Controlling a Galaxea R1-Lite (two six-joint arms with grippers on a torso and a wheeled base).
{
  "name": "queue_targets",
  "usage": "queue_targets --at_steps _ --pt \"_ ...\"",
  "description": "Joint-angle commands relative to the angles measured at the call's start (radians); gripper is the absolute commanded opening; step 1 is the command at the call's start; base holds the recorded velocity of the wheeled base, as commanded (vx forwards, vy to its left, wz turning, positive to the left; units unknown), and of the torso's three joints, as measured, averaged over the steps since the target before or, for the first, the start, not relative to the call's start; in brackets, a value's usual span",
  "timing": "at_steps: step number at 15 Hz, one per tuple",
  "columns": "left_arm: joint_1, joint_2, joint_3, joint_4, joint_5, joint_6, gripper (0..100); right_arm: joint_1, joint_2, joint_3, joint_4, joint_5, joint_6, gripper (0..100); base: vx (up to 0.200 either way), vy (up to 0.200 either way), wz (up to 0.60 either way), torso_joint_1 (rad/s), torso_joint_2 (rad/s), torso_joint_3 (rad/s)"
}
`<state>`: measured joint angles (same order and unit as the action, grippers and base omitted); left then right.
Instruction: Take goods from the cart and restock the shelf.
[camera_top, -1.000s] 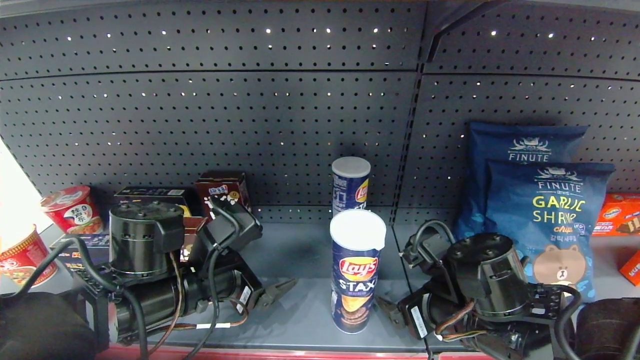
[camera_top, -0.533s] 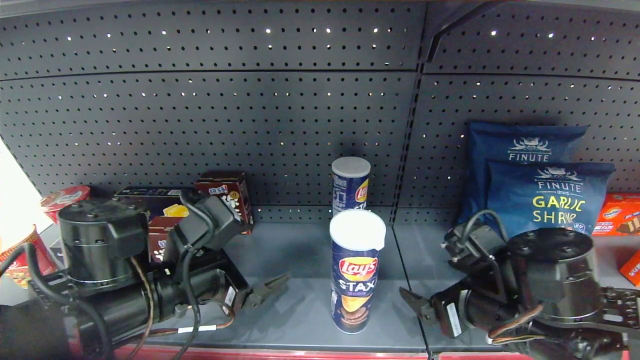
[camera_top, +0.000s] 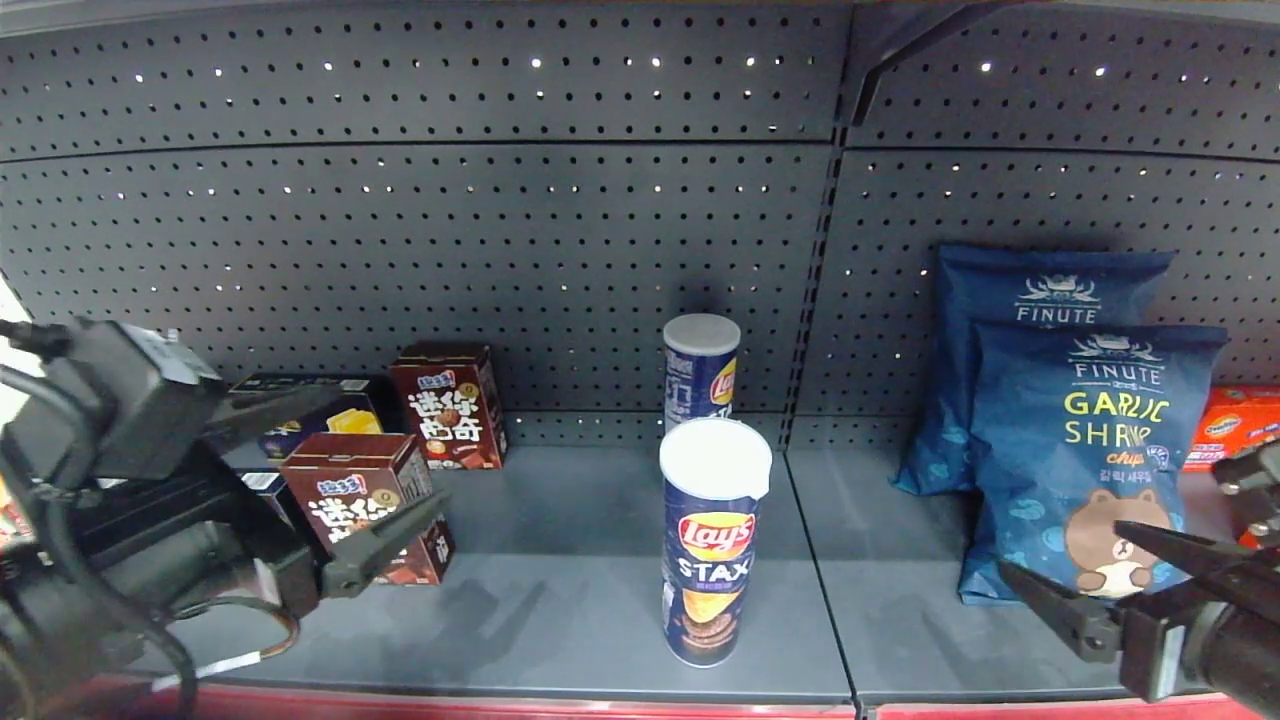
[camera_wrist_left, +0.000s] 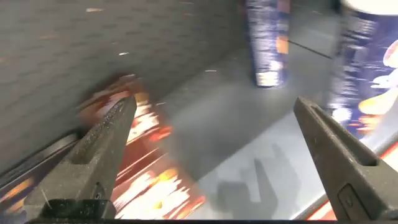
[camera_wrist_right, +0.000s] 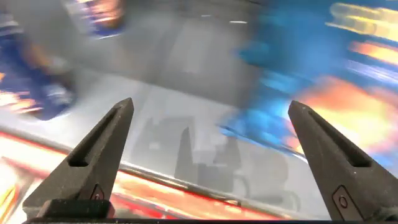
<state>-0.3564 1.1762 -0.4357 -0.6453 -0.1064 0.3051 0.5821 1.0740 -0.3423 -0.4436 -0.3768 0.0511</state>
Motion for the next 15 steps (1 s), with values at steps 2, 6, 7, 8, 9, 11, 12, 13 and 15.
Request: queue_targets --at_steps 2,6,7,8,9,11,12,13,15 --pt "0.197 -0.332 0.146 0.108 0.043 -0.014 100 -0.292 -0.259 0.098 0.063 -0.045 0.001 100 0.000 0.000 0.00 0.000 0.00 0.000" --pt "0.231 -0.619 0.304 0.168 0.266 -0.069 100 -0.516 -0.514 0.194 0.215 -0.122 0.001 100 0.000 0.000 0.00 0.000 0.00 0.000" --pt "0.274 -0.691 0.315 0.243 0.294 -0.069 100 -0.579 -0.594 0.201 0.287 -0.122 0.000 100 0.000 0.000 0.00 0.000 0.00 0.000" --pt "0.332 -0.765 0.313 0.342 0.295 -0.070 100 -0.645 -0.669 0.206 0.358 -0.119 0.000 100 0.000 0.000 0.00 0.000 0.00 0.000" --pt "0.418 -0.859 0.313 0.452 0.292 -0.072 100 -0.713 -0.772 0.220 0.431 -0.113 -0.002 100 0.000 0.000 0.00 0.000 0.00 0.000" --pt "0.455 -1.030 0.318 0.636 0.289 -0.093 100 -0.725 -0.977 0.293 0.479 -0.070 -0.037 100 0.000 0.000 0.00 0.000 0.00 0.000" --pt "0.428 -1.098 0.328 0.716 0.263 -0.104 100 -0.725 -0.985 0.307 0.454 -0.008 -0.028 100 0.000 0.000 0.00 0.000 0.00 0.000" --pt "0.430 -1.086 0.331 0.688 0.151 -0.139 100 -0.725 -0.984 0.315 0.433 0.105 -0.028 100 0.000 0.000 0.00 0.000 0.00 0.000" --pt "0.430 -1.086 0.342 0.673 -0.084 -0.143 100 -0.725 -0.984 0.319 0.422 0.343 -0.040 100 0.000 0.000 0.00 0.000 0.00 0.000"
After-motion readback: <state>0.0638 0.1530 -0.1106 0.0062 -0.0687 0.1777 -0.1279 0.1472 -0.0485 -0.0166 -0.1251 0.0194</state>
